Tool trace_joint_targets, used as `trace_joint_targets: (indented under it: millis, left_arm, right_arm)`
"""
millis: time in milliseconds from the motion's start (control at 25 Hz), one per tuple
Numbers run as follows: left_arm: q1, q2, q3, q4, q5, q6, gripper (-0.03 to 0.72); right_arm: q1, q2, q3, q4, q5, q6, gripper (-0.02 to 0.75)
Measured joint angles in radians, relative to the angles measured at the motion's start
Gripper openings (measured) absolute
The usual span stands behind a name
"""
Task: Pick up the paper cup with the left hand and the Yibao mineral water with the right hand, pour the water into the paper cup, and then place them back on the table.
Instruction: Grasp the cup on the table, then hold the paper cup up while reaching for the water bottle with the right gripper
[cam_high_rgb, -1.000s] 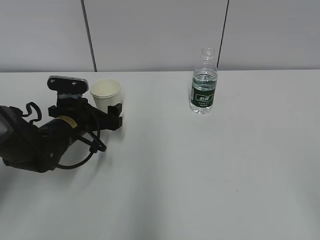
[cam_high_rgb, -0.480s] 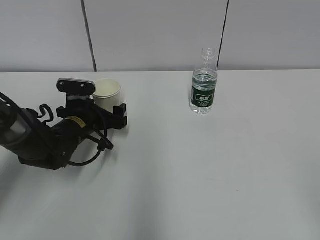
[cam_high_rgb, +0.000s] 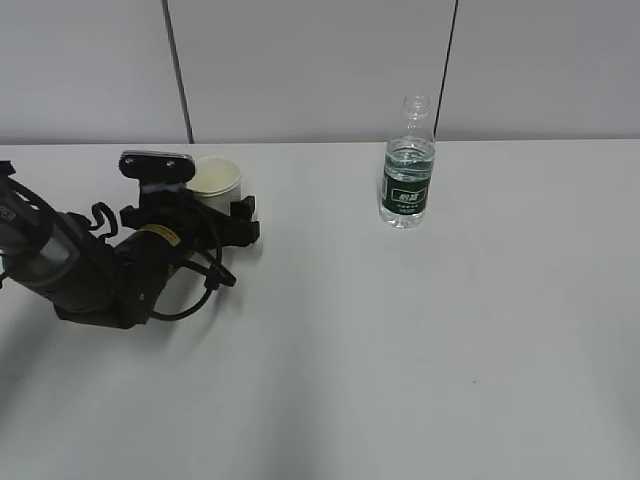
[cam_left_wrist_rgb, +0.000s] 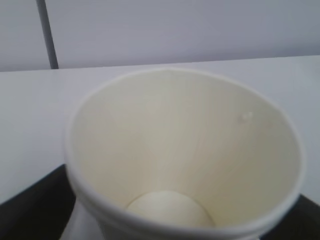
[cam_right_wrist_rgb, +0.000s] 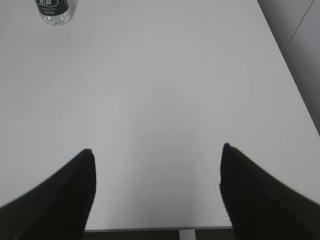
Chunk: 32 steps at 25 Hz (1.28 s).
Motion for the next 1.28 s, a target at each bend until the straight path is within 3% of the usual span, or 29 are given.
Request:
trace_joint_targets:
  millis: [480, 800, 1280]
  left_arm:
    - [0.0, 0.008, 0.0, -0.002, -0.005, 0.0, 0.611]
    - [0.0, 0.008, 0.0, -0.01, -0.039, 0.0, 0.483]
    - [0.0, 0.008, 0.0, -0.01, -0.044, 0.0, 0.442]
  right_arm:
    - [0.0, 0.0, 0.0, 0.0, 0.0, 0.0, 0.571]
    - [0.0, 0.0, 0.0, 0.0, 0.0, 0.002, 0.571]
    - [0.0, 0.0, 0.0, 0.0, 0.0, 0.002, 0.571]
